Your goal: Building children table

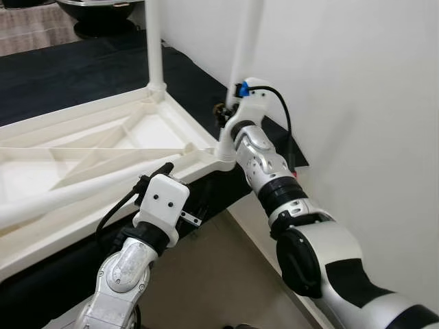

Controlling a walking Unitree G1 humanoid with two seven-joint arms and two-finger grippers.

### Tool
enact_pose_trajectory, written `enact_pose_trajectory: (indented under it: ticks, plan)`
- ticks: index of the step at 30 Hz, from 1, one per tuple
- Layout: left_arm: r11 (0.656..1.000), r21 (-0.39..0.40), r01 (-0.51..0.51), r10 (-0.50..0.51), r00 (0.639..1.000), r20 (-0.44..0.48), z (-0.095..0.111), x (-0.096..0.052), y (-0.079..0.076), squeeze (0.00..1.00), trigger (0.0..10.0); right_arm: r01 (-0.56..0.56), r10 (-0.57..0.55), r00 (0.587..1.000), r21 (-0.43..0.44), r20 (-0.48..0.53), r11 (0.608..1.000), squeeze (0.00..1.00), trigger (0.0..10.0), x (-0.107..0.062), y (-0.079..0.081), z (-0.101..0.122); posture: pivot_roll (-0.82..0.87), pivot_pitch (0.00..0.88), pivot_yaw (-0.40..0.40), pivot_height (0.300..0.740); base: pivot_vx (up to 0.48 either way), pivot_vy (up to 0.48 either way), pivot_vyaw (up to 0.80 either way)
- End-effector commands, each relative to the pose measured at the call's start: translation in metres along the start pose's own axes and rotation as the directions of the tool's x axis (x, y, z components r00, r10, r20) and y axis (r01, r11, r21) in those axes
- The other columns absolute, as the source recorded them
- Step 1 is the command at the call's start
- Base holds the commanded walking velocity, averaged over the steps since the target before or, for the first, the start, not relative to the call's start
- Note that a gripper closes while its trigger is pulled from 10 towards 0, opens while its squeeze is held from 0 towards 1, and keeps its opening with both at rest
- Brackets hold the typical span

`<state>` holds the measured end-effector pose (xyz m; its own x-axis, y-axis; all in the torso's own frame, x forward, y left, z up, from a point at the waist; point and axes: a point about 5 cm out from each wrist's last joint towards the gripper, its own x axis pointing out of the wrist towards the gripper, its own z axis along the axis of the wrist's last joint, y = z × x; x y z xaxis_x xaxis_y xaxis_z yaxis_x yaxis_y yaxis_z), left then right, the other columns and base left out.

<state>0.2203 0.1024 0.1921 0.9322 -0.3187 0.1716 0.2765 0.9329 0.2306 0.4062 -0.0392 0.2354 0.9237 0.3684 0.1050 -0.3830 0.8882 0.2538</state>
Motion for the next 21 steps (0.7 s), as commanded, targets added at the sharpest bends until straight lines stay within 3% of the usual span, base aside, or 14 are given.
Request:
enact_pose_trajectory:
  ticks: [1, 3, 4, 6, 9, 11, 12, 13, 15, 16, 17, 18, 19, 21]
  plan:
    - [1.000, -0.003, 0.009, -0.009, 1.000, -0.011, -0.002, 0.000, -0.002, 0.00, 10.0, -0.095, 0.095, 0.995, -0.011, -0.001, 0.995, 0.00, 10.0, 0.003, 0.014, 0.003, 0.07, 0.074, -0.119, 0.740, 0.000, 0.000, 0.00]
    - [1.000, -0.005, 0.009, -0.009, 1.000, -0.008, -0.002, 0.000, -0.003, 0.00, 10.0, -0.401, 0.401, 0.916, 0.017, -0.020, 0.916, 0.00, 10.0, -0.003, 0.023, 0.008, 0.07, 0.067, -0.121, 0.740, 0.000, 0.000, 0.00]
    - [1.000, -0.005, 0.009, -0.009, 1.000, -0.008, -0.002, 0.000, -0.003, 0.00, 10.0, -0.401, 0.401, 0.916, 0.017, -0.020, 0.916, 0.00, 10.0, -0.003, 0.023, 0.008, 0.07, 0.067, -0.121, 0.740, 0.000, 0.000, 0.00]
    - [1.000, -0.005, 0.011, -0.011, 1.000, -0.006, -0.002, 0.000, -0.004, 0.00, 10.0, -0.650, 0.650, 0.759, 0.015, -0.024, 0.759, 0.00, 10.0, -0.015, 0.031, 0.013, 0.07, 0.065, -0.121, 0.740, 0.000, 0.000, 0.00]
    - [1.000, -0.005, 0.011, -0.011, 1.000, -0.006, -0.002, 0.000, -0.004, 0.00, 10.0, -0.650, 0.650, 0.759, 0.015, -0.024, 0.759, 0.00, 10.0, -0.015, 0.031, 0.013, 0.07, 0.065, -0.121, 0.740, 0.000, 0.000, 0.00]
    - [1.000, -0.006, 0.018, -0.018, 1.000, -0.003, -0.001, 0.000, -0.005, 0.00, 10.0, -0.817, 0.815, 0.573, 0.017, -0.088, 0.577, 0.00, 10.0, -0.031, 0.026, 0.003, 0.08, 0.057, -0.123, 0.740, 0.000, 0.000, 0.00]
    - [1.000, -0.006, 0.018, -0.018, 1.000, -0.003, -0.001, 0.000, -0.005, 0.00, 10.0, -0.817, 0.815, 0.573, 0.017, -0.088, 0.577, 0.00, 10.0, -0.031, 0.026, 0.003, 0.08, 0.057, -0.123, 0.740, 0.000, 0.000, 0.00]
    - [1.000, -0.007, 0.019, -0.019, 1.000, -0.001, -0.001, 0.000, -0.005, 0.00, 10.0, -0.856, 0.852, 0.508, 0.039, -0.123, 0.516, 0.00, 10.0, -0.036, 0.021, -0.003, 0.08, 0.057, -0.123, 0.740, 0.000, 0.000, 0.00]
    - [1.000, -0.007, 0.020, -0.020, 1.000, -0.002, -0.001, 0.000, -0.005, 0.00, 10.0, -0.855, 0.843, 0.507, 0.016, -0.182, 0.518, 0.00, 10.0, -0.036, 0.017, -0.012, 0.08, 0.058, -0.125, 0.740, 0.000, 0.000, 0.00]
    - [1.000, -0.006, 0.020, -0.020, 1.000, -0.004, -0.001, -0.001, -0.005, 0.00, 10.0, -0.819, 0.790, 0.560, -0.020, -0.250, 0.574, 0.00, 10.0, -0.032, 0.015, -0.022, 0.08, 0.056, -0.127, 0.740, 0.000, 0.000, 0.00]
    - [1.000, -0.006, 0.020, -0.020, 1.000, -0.004, -0.001, -0.001, -0.005, 0.00, 10.0, -0.819, 0.790, 0.560, -0.020, -0.250, 0.574, 0.00, 10.0, -0.032, 0.015, -0.022, 0.08, 0.056, -0.127, 0.740, 0.000, 0.000, 0.00]
    - [1.000, -0.006, 0.019, -0.019, 1.000, -0.006, -0.001, -0.001, -0.005, 0.00, 10.0, -0.771, 0.726, 0.625, -0.080, -0.287, 0.632, 0.00, 10.0, -0.029, 0.014, -0.029, 0.08, 0.056, -0.127, 0.740, 0.000, 0.000, 0.00]
    - [1.000, -0.006, 0.019, -0.019, 1.000, -0.008, -0.002, -0.002, -0.005, 0.00, 10.0, -0.708, 0.649, 0.693, -0.129, -0.313, 0.694, 0.00, 0.0, -0.025, 0.013, -0.035, 0.09, 0.060, -0.128, 0.740, 0.000, 0.000, 0.00]
    - [1.000, -0.007, 0.018, -0.018, 1.000, -0.010, -0.002, -0.003, -0.005, 0.00, 10.0, -0.602, 0.539, 0.787, -0.183, -0.299, 0.777, 0.00, 0.0, -0.019, 0.011, -0.038, 0.09, 0.060, -0.128, 0.740, 0.000, 0.000, 0.00]
